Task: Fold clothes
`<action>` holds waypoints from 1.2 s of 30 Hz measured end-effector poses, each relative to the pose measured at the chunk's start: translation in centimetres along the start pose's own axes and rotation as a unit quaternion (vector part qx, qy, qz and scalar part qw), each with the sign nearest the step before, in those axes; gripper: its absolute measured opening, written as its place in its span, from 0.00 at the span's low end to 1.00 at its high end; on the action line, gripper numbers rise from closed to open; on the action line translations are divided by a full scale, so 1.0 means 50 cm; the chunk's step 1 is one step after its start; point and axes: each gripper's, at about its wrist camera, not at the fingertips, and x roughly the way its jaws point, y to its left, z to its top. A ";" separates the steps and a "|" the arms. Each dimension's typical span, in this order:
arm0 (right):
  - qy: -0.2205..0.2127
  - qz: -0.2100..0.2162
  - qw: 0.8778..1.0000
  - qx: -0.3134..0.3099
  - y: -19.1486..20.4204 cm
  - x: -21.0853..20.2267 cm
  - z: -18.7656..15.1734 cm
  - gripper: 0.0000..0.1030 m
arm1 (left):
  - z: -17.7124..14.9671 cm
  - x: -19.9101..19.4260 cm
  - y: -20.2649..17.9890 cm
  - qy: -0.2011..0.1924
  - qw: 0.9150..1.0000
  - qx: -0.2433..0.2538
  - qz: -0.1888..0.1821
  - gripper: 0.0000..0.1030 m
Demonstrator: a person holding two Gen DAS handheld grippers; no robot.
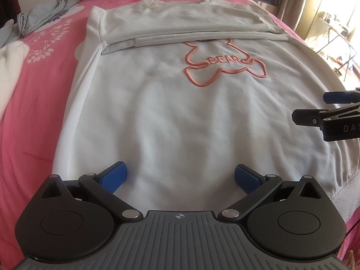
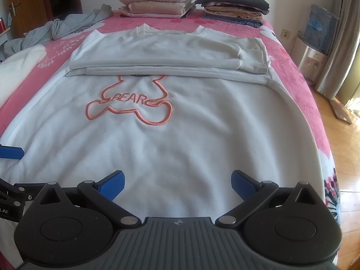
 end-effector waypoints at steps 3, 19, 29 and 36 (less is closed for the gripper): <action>0.001 0.000 1.000 -0.001 -0.001 0.002 0.001 1.00 | 0.000 0.001 0.000 0.001 1.000 0.000 0.002 1.00; 0.001 0.000 1.000 0.001 -0.006 0.001 -0.001 1.00 | -0.002 0.004 -0.002 0.003 1.000 0.000 0.005 1.00; 0.001 -0.002 1.000 0.002 -0.006 -0.002 -0.002 1.00 | -0.003 0.005 -0.001 0.003 1.000 0.000 0.006 1.00; 0.000 -0.003 1.000 0.002 -0.006 -0.002 -0.003 1.00 | -0.003 0.005 -0.002 0.003 1.000 -0.001 0.007 1.00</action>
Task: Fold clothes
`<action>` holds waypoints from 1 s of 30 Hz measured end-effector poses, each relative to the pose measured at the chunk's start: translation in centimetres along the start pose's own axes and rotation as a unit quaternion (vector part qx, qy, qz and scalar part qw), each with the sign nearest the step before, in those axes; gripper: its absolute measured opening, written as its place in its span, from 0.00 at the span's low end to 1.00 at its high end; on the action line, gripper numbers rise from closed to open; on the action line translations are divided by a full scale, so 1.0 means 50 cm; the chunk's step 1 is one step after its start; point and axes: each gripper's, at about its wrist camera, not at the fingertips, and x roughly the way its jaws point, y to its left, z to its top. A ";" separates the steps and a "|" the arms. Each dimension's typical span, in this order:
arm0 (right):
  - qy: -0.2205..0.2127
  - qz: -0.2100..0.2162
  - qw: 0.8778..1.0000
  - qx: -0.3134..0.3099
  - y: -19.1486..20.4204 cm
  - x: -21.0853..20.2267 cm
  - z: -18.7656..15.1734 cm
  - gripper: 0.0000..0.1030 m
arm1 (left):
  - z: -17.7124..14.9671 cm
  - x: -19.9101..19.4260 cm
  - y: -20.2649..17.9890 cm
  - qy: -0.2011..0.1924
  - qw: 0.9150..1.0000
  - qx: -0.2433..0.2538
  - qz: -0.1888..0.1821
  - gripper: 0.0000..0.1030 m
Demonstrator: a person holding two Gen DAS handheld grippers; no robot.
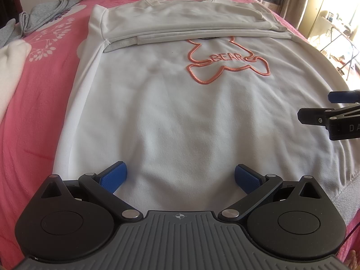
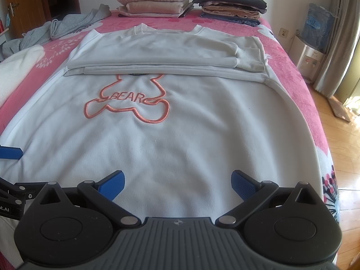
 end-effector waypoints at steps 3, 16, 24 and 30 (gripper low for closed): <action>0.000 0.000 1.000 0.000 0.000 0.000 0.000 1.00 | 0.000 0.001 0.000 -0.001 1.000 0.000 0.000 1.00; 0.002 -0.002 1.000 0.000 -0.002 0.002 0.001 1.00 | 0.000 0.003 0.001 -0.001 1.000 0.002 0.001 1.00; 0.003 -0.002 1.000 0.000 -0.003 0.001 0.001 1.00 | 0.000 0.003 0.002 0.002 1.000 0.003 0.002 1.00; 0.001 -0.004 1.000 0.000 -0.002 0.000 0.000 1.00 | -0.001 0.002 0.003 0.003 1.000 0.003 0.003 1.00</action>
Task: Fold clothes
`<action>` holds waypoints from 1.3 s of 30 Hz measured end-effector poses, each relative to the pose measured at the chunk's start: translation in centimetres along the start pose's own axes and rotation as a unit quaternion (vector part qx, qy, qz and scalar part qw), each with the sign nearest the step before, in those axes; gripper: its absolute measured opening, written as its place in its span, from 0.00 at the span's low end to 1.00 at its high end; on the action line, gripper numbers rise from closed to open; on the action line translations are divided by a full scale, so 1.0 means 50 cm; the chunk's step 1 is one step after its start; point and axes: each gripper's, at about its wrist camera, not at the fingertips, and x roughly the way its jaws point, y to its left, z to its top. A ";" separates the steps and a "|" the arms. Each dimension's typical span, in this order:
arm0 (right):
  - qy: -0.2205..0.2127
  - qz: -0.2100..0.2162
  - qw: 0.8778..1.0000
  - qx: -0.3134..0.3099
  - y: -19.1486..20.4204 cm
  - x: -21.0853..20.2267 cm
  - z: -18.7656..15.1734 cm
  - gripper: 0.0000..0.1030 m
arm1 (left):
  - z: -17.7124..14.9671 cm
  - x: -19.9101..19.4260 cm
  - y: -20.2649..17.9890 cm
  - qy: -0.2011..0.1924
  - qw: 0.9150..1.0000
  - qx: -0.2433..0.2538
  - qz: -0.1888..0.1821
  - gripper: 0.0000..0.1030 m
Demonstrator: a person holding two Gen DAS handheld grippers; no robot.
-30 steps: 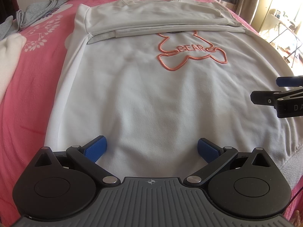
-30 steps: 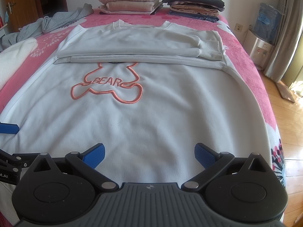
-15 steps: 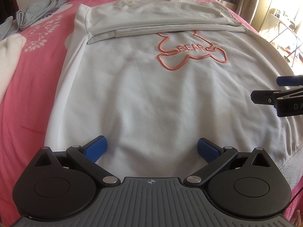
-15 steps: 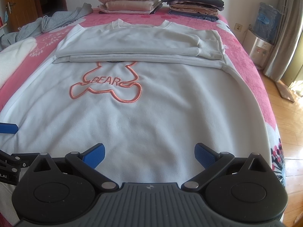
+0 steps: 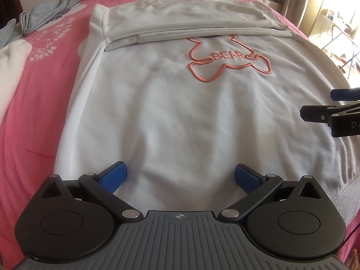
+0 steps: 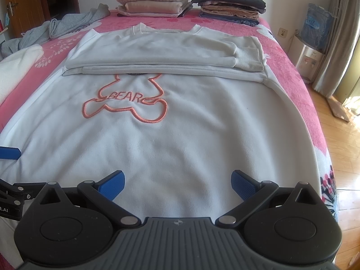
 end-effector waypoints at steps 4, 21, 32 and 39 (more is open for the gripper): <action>0.000 0.000 1.000 0.000 0.000 -0.002 -0.001 1.00 | 0.000 0.000 -0.001 0.001 1.000 0.000 0.001 1.00; 0.000 0.000 1.000 0.000 -0.004 -0.004 -0.002 1.00 | -0.001 0.000 -0.001 0.002 1.000 0.001 0.003 1.00; 0.001 0.000 1.000 0.001 -0.003 -0.004 -0.003 1.00 | -0.003 -0.003 0.000 0.000 1.000 0.006 0.000 1.00; -0.002 -0.004 1.000 -0.002 -0.004 -0.004 -0.003 0.99 | -0.006 -0.012 0.003 -0.008 1.000 0.007 -0.002 1.00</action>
